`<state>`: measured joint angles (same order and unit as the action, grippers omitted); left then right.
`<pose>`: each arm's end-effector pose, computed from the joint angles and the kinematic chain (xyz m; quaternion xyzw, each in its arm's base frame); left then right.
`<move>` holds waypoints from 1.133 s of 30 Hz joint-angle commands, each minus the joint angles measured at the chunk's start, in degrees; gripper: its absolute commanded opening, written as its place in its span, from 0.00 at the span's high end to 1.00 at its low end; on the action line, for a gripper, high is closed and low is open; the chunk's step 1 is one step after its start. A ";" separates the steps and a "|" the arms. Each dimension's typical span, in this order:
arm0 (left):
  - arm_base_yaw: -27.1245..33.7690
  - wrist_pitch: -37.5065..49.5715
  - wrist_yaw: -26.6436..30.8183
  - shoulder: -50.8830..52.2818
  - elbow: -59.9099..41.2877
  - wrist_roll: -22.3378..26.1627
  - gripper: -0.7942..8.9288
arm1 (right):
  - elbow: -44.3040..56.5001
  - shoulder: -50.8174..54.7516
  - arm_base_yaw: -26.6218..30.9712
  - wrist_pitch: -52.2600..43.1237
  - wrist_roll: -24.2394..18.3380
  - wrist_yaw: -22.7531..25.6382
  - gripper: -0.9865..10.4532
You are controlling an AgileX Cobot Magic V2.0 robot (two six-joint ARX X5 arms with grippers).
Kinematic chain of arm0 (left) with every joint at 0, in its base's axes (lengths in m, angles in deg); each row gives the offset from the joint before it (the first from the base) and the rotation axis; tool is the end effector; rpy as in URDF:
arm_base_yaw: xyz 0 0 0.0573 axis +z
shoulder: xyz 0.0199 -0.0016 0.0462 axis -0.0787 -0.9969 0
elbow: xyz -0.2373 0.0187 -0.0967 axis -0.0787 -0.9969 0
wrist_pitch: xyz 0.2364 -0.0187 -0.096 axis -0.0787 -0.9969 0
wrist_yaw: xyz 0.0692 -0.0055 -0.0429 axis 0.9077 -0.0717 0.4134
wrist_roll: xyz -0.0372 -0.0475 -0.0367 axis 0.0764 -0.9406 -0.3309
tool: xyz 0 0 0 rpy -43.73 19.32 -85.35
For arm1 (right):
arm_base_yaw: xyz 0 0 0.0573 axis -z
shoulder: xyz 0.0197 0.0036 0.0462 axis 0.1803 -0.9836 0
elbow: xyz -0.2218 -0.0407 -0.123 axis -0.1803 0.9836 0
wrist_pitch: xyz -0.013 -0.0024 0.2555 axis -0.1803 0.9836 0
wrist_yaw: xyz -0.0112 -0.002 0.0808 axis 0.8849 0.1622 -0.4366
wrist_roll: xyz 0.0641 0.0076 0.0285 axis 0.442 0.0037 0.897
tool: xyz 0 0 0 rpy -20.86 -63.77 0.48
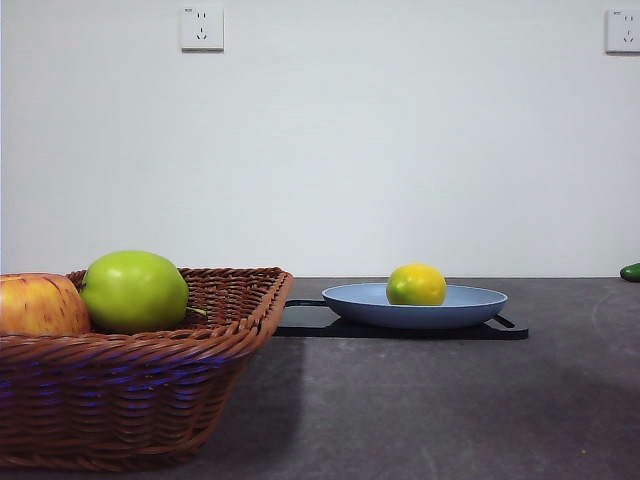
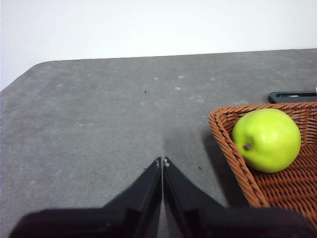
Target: Take the lemon from the basket,put the lemon in the plate,hand out the plate
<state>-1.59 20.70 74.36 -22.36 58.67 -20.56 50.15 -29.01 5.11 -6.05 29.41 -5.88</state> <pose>0.1309 -0.0088 0.1495 0.0053 0.0743 -0.0036 0.9972 0.1311 0.0135 0.1473 -0.0057 0.0782 0.0593 0.9952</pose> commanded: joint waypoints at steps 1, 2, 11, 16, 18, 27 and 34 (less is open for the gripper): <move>0.13 0.68 0.04 0.13 -0.66 -0.39 0.91 | 0.20 0.09 -0.04 0.63 2.34 -0.02 0.90; 0.13 0.68 0.04 0.13 -0.66 -0.39 0.91 | 0.17 0.07 -0.04 0.59 2.51 -0.02 0.90; 0.13 0.68 0.04 0.13 -0.66 -0.39 0.91 | 0.17 0.09 -0.04 0.59 2.40 0.37 0.90; 0.13 0.68 0.04 0.13 -0.66 -0.39 0.91 | 0.17 0.09 -0.04 0.59 2.43 0.37 0.90; 0.13 0.68 0.04 0.13 -0.66 -0.39 0.91 | 0.17 0.09 -0.04 0.59 2.40 0.37 0.90; 0.13 0.66 0.04 0.13 -0.66 -0.39 0.91 | 0.17 0.09 -0.04 0.59 2.40 0.37 0.90; 0.13 0.68 0.04 0.13 -0.66 -0.39 0.91 | 0.17 0.09 -0.04 0.59 2.40 0.37 0.90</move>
<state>-1.59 20.70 74.36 -22.36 58.67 -20.56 50.12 -29.01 5.11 -5.92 31.33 -5.68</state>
